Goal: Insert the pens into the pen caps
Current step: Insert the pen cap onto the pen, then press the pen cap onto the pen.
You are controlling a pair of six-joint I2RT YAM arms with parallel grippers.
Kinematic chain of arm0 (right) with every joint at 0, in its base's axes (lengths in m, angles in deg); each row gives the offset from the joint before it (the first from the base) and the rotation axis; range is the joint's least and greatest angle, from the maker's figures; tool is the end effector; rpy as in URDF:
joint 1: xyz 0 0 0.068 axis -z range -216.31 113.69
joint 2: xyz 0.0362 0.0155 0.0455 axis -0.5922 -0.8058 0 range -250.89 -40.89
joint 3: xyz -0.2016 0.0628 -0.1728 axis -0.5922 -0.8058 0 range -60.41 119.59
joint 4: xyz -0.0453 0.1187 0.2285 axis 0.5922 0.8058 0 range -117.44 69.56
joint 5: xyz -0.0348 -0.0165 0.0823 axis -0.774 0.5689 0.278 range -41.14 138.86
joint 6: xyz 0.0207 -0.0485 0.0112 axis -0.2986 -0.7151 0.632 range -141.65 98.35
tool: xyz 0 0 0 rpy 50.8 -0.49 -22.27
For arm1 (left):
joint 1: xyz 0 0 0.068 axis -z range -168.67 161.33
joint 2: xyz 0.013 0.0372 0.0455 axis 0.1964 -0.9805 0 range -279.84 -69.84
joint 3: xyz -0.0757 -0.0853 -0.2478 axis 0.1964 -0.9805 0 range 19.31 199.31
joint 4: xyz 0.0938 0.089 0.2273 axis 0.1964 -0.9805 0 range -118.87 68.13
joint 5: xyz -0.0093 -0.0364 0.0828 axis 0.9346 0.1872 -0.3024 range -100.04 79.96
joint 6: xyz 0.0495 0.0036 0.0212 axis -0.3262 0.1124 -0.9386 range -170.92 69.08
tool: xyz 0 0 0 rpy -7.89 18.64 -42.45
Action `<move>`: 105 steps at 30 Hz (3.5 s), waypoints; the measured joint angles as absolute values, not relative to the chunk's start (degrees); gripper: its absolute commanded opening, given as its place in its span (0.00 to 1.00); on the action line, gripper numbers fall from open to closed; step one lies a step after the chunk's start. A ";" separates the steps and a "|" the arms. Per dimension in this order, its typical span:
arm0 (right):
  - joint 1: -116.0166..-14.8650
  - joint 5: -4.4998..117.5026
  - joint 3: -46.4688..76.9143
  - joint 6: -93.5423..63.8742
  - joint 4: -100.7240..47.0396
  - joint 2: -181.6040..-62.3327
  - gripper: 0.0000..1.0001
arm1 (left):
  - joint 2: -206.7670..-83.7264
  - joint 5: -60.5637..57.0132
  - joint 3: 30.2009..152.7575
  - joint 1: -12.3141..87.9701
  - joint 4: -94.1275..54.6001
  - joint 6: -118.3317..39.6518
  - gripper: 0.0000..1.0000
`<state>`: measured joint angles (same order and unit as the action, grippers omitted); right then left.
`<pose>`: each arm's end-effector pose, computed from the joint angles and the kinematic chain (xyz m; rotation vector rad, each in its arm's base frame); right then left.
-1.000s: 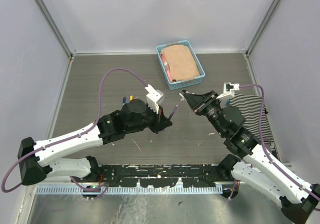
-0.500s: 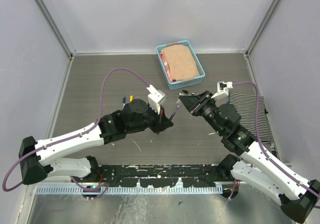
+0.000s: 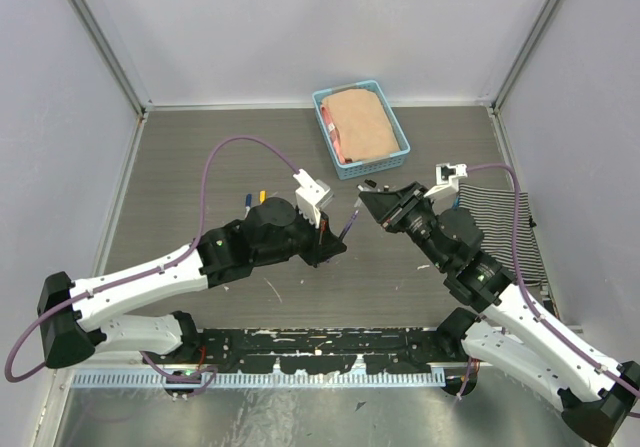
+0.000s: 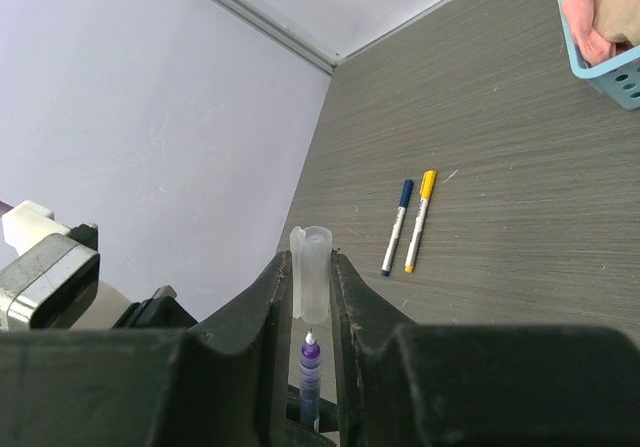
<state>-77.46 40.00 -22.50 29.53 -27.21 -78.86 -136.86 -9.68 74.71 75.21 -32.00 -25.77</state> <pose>0.1286 0.1052 0.3351 0.2775 1.6719 1.1220 0.1192 -0.2433 0.3253 0.6992 1.9759 -1.0004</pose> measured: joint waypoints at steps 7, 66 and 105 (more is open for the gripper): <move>-77.46 40.02 -22.50 29.51 -26.42 -78.89 0.15 | -136.86 -9.83 74.71 75.21 -32.00 -25.80 0.00; -77.46 42.45 -19.44 25.14 -18.68 -76.07 0.76 | -138.57 -13.68 76.43 75.29 -30.77 -25.18 0.00; -77.46 42.64 -5.95 28.11 -9.59 -89.62 0.28 | -137.37 -13.11 76.43 75.29 -30.77 -25.23 0.00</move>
